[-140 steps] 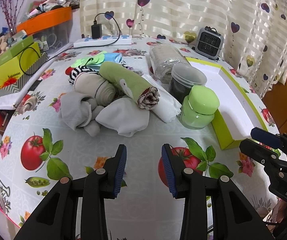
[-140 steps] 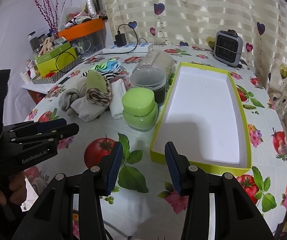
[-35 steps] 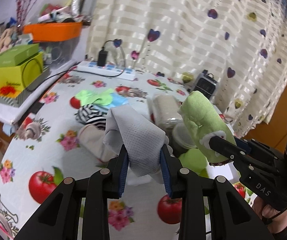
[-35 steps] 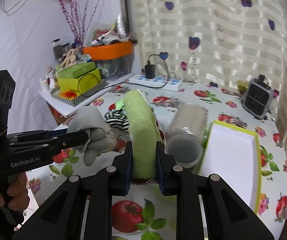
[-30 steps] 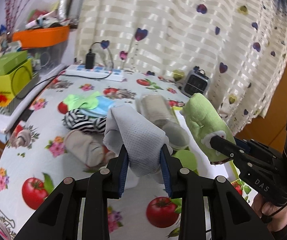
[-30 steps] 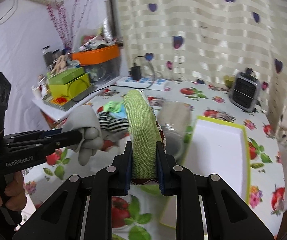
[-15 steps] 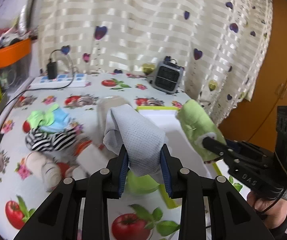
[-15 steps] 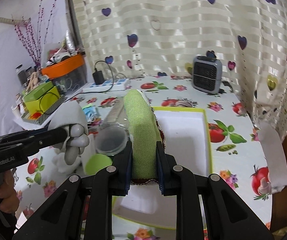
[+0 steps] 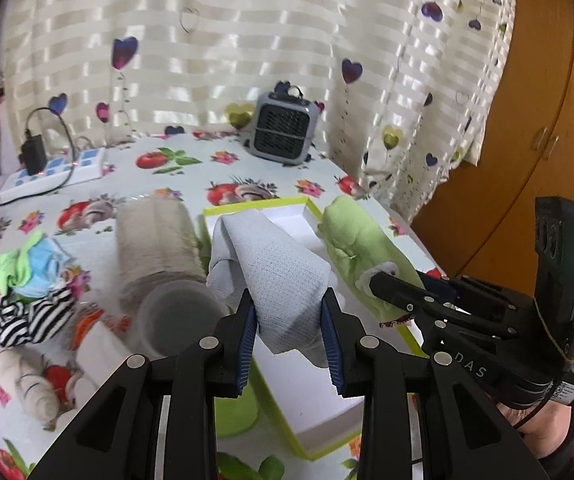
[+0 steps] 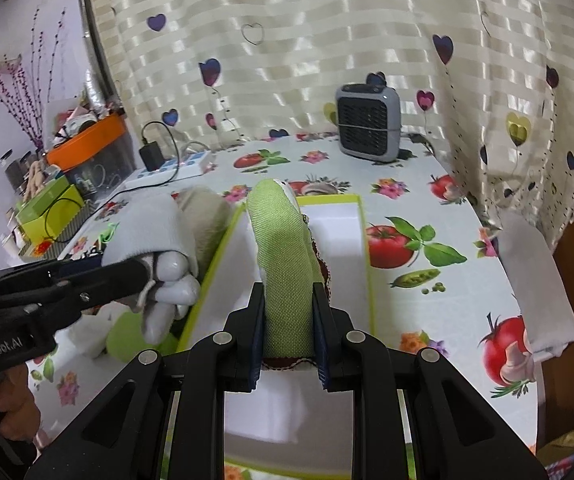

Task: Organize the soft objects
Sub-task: 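Carry the green towel with the right gripper while the left gripper carries the grey sock into the box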

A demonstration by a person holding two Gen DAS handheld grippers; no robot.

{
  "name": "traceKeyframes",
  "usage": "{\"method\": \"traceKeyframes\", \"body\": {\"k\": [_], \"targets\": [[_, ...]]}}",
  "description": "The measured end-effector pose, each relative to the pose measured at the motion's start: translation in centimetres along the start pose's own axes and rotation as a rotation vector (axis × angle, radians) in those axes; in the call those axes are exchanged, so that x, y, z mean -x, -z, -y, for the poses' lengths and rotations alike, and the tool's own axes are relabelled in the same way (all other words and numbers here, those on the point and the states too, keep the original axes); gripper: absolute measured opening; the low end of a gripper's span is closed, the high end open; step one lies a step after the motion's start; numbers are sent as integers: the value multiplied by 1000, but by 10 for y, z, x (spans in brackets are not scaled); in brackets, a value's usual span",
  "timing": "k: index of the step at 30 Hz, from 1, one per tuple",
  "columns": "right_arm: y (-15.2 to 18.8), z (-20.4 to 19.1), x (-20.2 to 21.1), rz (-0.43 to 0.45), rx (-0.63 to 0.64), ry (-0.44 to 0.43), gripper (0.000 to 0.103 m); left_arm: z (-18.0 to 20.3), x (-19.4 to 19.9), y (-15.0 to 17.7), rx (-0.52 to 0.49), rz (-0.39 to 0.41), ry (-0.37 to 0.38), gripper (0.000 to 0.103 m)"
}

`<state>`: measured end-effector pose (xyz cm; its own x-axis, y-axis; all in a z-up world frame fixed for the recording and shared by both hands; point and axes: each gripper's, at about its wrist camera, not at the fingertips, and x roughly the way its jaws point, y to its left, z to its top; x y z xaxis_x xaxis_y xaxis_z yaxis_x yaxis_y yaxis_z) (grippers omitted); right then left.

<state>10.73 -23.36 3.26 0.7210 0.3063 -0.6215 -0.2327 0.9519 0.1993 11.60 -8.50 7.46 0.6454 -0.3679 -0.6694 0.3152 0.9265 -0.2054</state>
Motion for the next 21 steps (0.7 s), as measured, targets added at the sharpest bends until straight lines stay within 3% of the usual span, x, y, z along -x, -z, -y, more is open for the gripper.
{"method": "traceKeyframes", "body": {"k": [12,18,21], "targets": [[-12,14,-46,-64,-15,24,22,2,-64,-11,-24,-112,15,30],[-11,13,-59,-94,2,22,29,-3,-83,-15,-11,-147,5,32],[-10,14,-56,-81,0,27,39,-5,-80,-15,-3,-139,14,33]]}}
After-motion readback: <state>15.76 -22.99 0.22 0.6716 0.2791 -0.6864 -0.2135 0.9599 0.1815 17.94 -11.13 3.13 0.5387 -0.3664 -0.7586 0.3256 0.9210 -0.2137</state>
